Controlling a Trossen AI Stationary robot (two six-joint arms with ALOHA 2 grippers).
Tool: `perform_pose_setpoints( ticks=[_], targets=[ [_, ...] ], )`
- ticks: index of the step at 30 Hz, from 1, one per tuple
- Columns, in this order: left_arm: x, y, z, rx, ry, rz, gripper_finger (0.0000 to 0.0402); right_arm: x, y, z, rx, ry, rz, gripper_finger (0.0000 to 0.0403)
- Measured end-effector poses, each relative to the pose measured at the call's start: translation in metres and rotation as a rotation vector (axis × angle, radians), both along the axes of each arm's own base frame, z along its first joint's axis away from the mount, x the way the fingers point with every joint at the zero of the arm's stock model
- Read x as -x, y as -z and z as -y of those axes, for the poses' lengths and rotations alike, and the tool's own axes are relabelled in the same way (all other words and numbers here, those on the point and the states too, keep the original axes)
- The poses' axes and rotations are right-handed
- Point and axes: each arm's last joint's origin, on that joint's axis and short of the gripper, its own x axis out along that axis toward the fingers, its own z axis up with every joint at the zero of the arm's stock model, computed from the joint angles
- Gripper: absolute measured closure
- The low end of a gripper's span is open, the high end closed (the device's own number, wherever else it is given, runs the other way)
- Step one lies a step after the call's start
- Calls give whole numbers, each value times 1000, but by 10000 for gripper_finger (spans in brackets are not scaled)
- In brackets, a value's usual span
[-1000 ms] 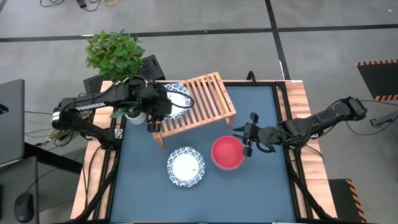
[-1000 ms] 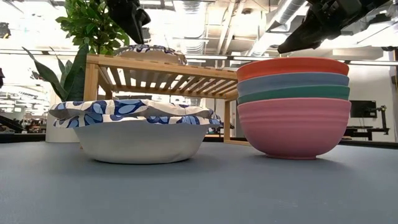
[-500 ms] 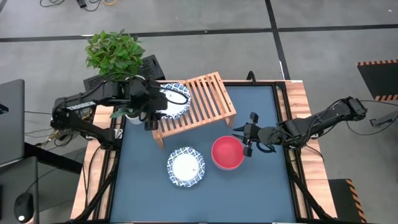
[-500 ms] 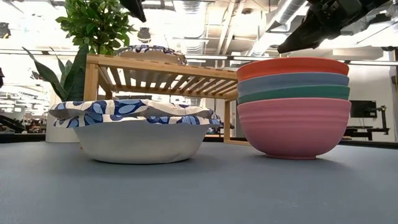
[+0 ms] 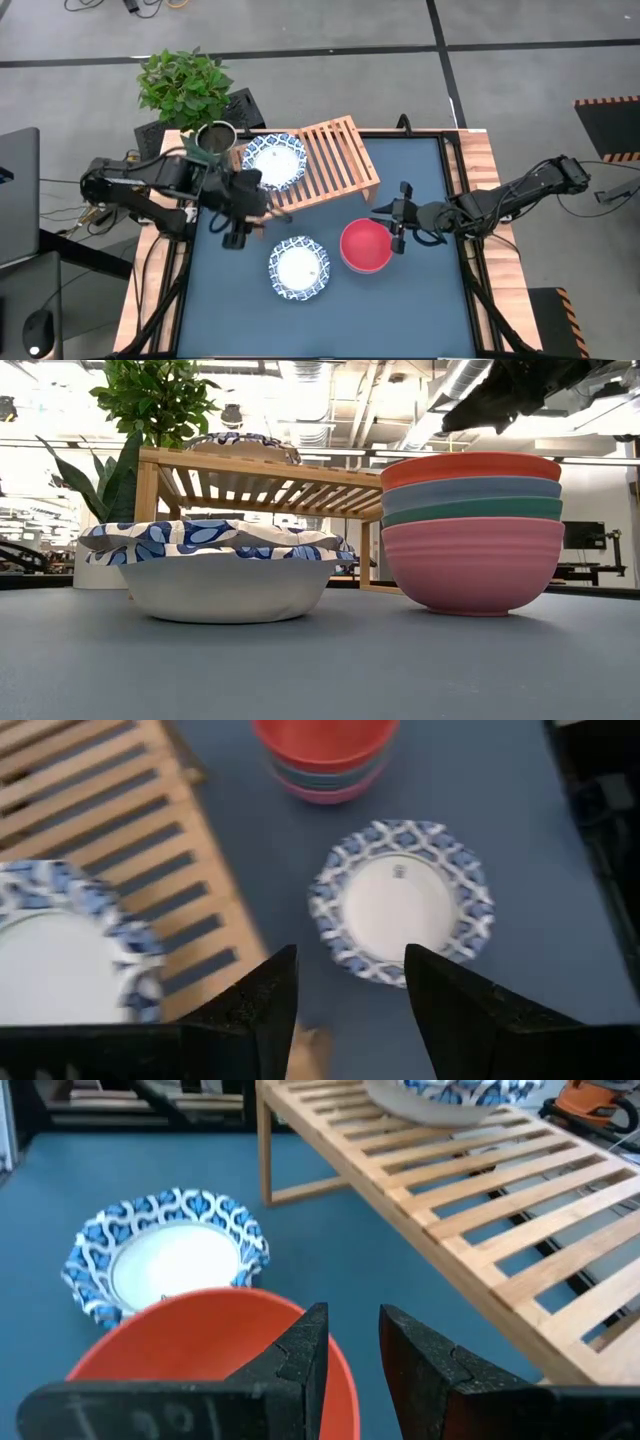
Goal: Place and stack bowls onto a shelf
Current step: Stack the blue patterned bowl on top of the blue patterned bowl on the shelf
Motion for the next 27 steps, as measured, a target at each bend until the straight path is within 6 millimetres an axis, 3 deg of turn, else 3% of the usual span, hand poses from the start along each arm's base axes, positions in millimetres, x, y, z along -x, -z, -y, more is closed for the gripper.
perform_pose_setpoints(
  ticks=[5,9,13,22,27],
  targets=[
    [7,1,30,-10,7,16,232,-1,-2,0,-7,1,26,284],
    [6,16,54,-18,16,43,232,-1,-2,0,-6,1,23,284],
    [3,44,77,10,20,78,232,-1,-2,0,-5,1,20,284],
    [-2,130,110,136,73,206,232,-1,-2,0,-5,0,19,284],
    [0,152,111,105,105,278,232,-1,-1,0,-4,0,15,284]
  ],
)
